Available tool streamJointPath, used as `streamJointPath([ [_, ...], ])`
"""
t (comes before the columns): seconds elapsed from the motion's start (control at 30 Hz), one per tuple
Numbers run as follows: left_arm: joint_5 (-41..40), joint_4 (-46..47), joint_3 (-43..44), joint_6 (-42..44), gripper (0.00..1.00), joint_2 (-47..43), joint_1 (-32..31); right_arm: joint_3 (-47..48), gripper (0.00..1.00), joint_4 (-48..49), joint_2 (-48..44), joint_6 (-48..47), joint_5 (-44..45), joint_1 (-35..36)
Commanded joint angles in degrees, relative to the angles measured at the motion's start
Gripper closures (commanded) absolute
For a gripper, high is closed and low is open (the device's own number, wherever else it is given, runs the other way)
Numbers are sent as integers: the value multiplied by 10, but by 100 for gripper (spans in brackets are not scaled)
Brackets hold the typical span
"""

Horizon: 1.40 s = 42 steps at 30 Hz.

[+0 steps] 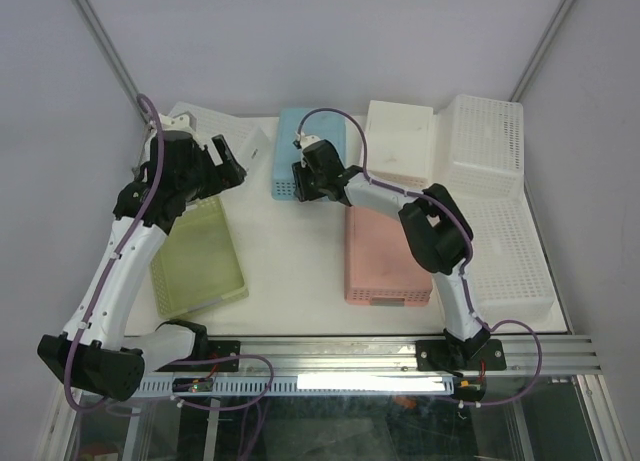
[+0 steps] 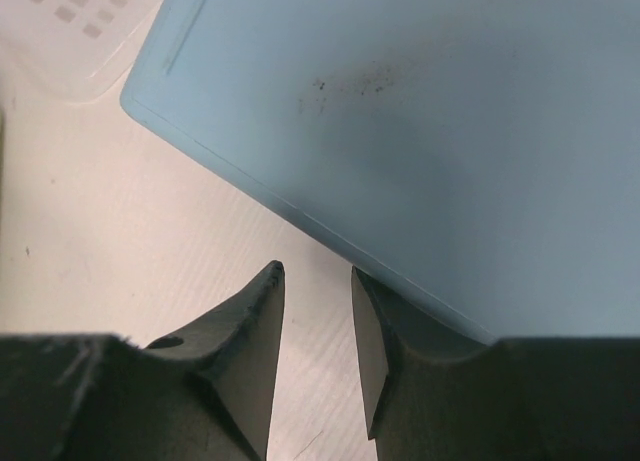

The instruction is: Turn the large container upside down

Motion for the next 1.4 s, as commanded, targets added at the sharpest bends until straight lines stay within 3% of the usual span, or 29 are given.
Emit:
streamJointPath([
  [0.0,-23,-18,-46,-20,14,-34,7,53,63,23,12,6,-3,-11],
  [0.6,-75,-31,-199,-74,14,-24,6,115,60,7,42,35,-26,-21],
  [0.73,-64,6,-233,-88,15,-11,7,105,53,-2,9,49,-44,-20],
  [0.83,-59,37,-250,-97,18,7,7,57,40,3,-41,59,-64,-17],
  [0.97,-73,63,-258,-102,29,42,6,-24,31,8,-124,64,-70,-8],
  [1.2,-69,89,-260,-91,65,73,4,-169,28,0,-294,69,-30,-8],
  [1.37,-54,92,-261,-85,76,85,4,-211,25,-57,-382,55,20,-23],
])
